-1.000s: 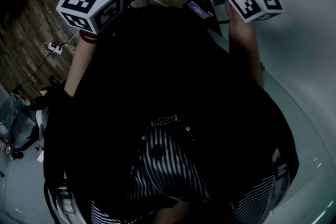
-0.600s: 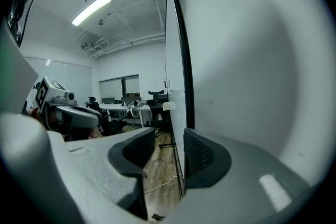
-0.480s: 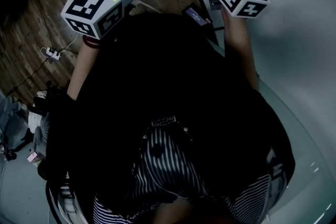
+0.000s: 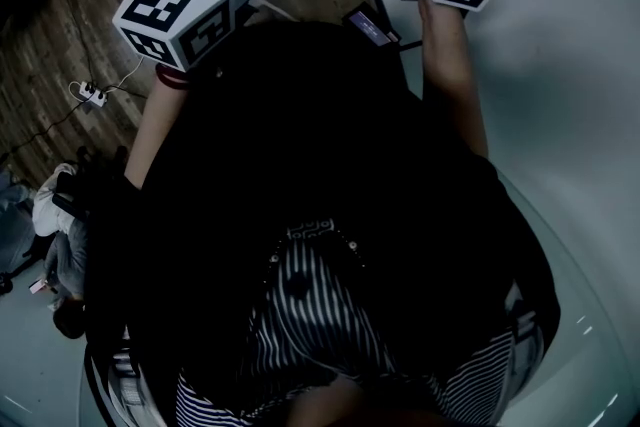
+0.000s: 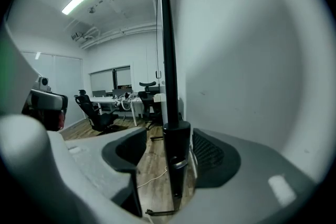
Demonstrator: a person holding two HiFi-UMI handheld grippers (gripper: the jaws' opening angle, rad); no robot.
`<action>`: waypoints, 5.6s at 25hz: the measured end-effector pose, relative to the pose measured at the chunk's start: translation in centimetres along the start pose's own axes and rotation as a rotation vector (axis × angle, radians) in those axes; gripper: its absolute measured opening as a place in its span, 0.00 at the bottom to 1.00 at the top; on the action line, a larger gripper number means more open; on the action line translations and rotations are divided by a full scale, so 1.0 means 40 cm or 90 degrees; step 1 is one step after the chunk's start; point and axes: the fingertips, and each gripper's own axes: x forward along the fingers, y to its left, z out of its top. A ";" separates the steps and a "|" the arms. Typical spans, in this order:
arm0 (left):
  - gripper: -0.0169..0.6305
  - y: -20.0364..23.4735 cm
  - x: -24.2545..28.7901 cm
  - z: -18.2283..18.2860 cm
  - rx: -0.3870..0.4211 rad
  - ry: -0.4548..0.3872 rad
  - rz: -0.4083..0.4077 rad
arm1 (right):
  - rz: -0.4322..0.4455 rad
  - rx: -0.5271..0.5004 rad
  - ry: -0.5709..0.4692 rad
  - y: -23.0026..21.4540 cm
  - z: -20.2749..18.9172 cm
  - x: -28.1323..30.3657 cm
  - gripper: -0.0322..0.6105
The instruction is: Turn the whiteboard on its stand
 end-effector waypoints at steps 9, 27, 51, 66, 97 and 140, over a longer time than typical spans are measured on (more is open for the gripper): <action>0.02 -0.004 -0.020 0.002 0.001 -0.001 0.024 | -0.006 0.004 0.016 -0.028 -0.014 0.018 0.46; 0.02 0.022 -0.008 -0.040 -0.022 0.020 0.028 | -0.034 -0.036 0.058 -0.082 -0.035 0.087 0.35; 0.02 0.028 0.071 -0.154 -0.058 0.088 0.077 | 0.023 -0.002 0.095 -0.068 -0.118 0.094 0.35; 0.02 0.105 0.067 -0.165 -0.086 0.075 0.120 | 0.073 0.023 0.147 0.013 -0.214 0.123 0.35; 0.02 0.111 0.022 -0.208 -0.090 0.101 0.138 | 0.063 0.023 0.138 -0.033 -0.193 0.235 0.34; 0.02 0.076 0.058 -0.203 -0.072 0.100 0.104 | 0.108 -0.008 0.106 -0.067 -0.177 0.048 0.42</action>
